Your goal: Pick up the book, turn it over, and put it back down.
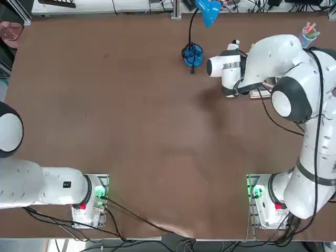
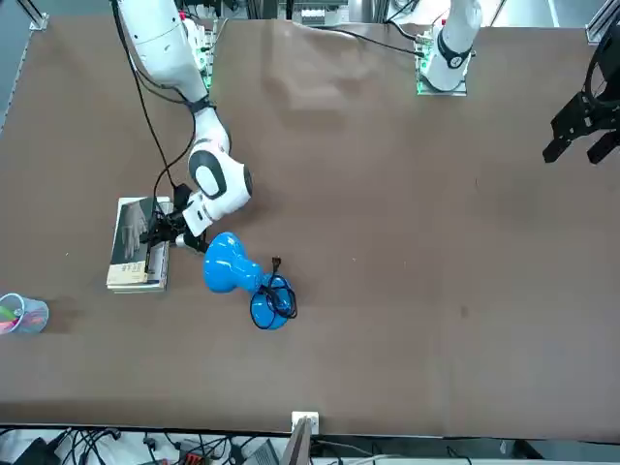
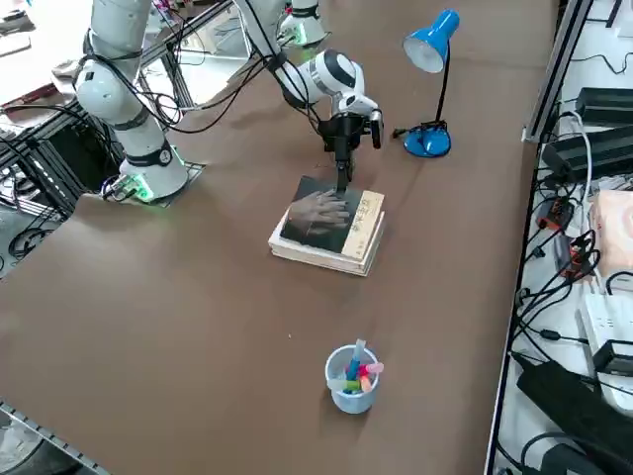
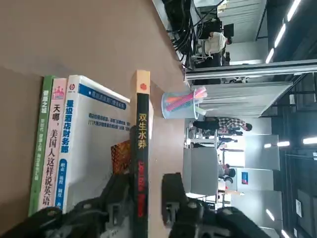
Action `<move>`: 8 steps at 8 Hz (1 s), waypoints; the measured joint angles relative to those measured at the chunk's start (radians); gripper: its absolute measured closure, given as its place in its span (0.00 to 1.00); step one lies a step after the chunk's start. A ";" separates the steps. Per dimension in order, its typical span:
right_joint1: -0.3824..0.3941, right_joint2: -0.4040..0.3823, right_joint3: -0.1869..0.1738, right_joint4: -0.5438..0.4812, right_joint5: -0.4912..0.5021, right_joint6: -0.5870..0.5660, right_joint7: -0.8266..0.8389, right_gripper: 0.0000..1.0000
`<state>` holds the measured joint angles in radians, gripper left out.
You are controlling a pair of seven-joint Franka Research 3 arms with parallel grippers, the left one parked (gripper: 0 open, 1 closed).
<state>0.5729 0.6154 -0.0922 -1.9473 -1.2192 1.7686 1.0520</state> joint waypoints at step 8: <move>-0.009 0.004 -0.004 0.000 -0.001 0.012 0.003 0.01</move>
<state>0.5643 0.6190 -0.0961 -1.9477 -1.2202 1.7808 1.0546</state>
